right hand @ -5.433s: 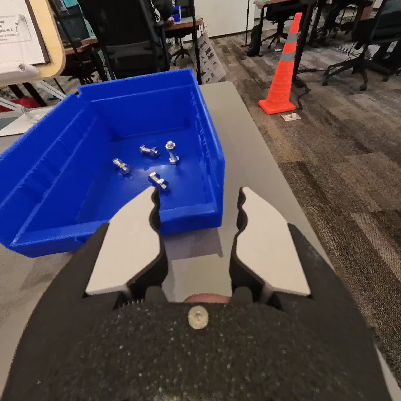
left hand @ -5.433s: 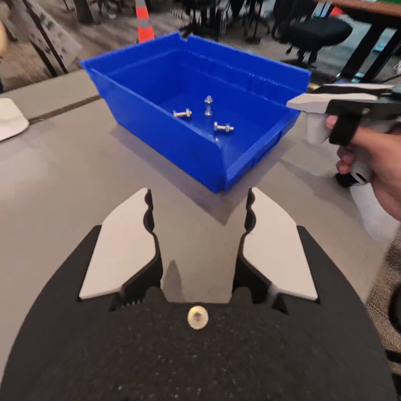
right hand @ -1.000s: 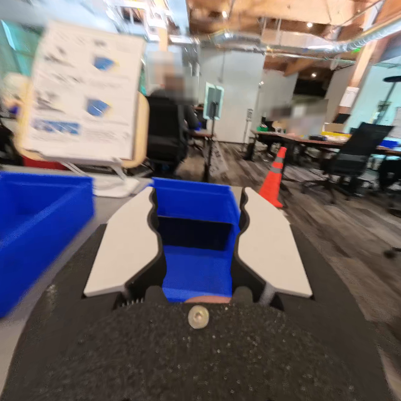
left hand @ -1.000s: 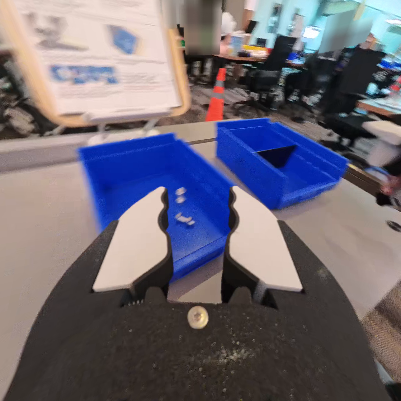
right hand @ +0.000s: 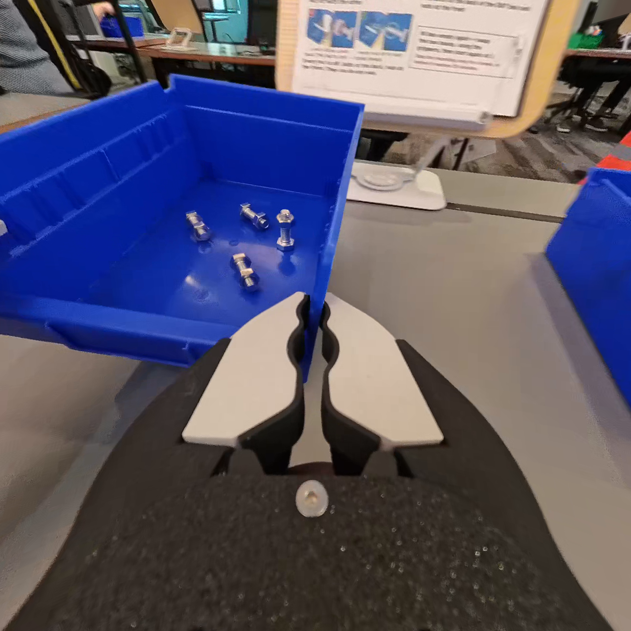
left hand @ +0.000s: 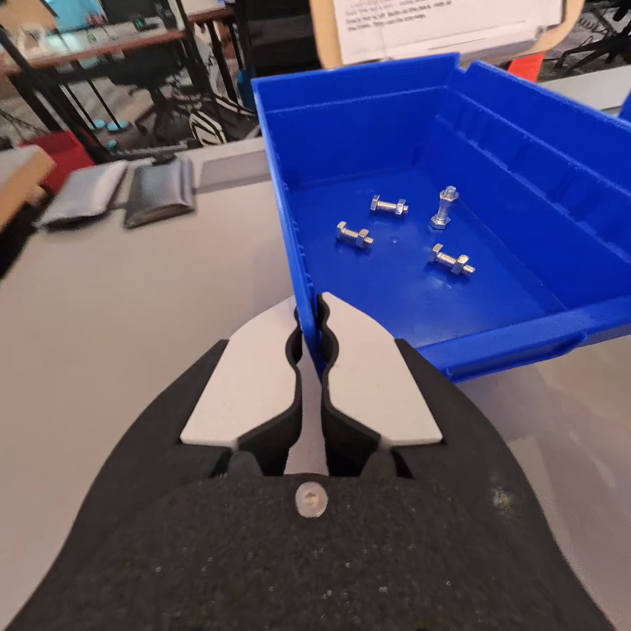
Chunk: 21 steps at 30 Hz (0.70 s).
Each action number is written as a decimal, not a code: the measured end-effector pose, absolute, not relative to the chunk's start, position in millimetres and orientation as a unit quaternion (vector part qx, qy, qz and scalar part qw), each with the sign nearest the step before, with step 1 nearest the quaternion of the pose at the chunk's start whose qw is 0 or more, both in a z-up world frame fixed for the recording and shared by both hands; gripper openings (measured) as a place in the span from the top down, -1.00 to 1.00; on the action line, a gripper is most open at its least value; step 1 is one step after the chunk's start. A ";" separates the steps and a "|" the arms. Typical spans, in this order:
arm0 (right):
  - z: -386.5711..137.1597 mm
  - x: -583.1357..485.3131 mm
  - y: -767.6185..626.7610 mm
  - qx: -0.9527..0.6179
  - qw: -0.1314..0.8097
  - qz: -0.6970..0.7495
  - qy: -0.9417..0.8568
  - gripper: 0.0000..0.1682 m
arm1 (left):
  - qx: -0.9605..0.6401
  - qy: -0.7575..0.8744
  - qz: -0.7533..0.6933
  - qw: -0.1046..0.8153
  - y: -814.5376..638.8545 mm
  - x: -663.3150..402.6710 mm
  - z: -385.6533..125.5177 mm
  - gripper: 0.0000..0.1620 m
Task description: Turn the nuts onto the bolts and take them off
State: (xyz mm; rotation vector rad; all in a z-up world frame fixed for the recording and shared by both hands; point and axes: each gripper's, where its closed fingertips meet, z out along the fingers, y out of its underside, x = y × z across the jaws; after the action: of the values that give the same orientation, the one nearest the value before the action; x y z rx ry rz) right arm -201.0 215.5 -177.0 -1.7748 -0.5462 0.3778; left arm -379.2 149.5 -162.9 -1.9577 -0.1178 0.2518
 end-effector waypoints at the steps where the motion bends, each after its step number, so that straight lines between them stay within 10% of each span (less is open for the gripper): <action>1: -177.5 -217.7 210.1 -0.759 0.581 0.169 -0.240 0.95 | -0.822 -0.044 0.120 0.555 142.2 -394.8 -159.4 0.95; 18: -224.9 -332.3 189.5 -0.789 0.505 0.206 -0.284 0.90 | -0.833 -0.133 0.090 0.530 132.4 -514.7 -217.0 0.93; 21: -219.8 -327.5 183.0 -0.790 0.466 0.233 -0.323 0.78 | -0.839 -0.126 0.101 0.520 126.8 -515.1 -216.2 0.54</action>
State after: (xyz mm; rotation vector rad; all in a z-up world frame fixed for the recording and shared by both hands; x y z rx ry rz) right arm -327.5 183.0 -219.8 -1.9407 -0.7933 0.5713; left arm -515.1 126.8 -216.2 -2.0114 -0.3031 0.2419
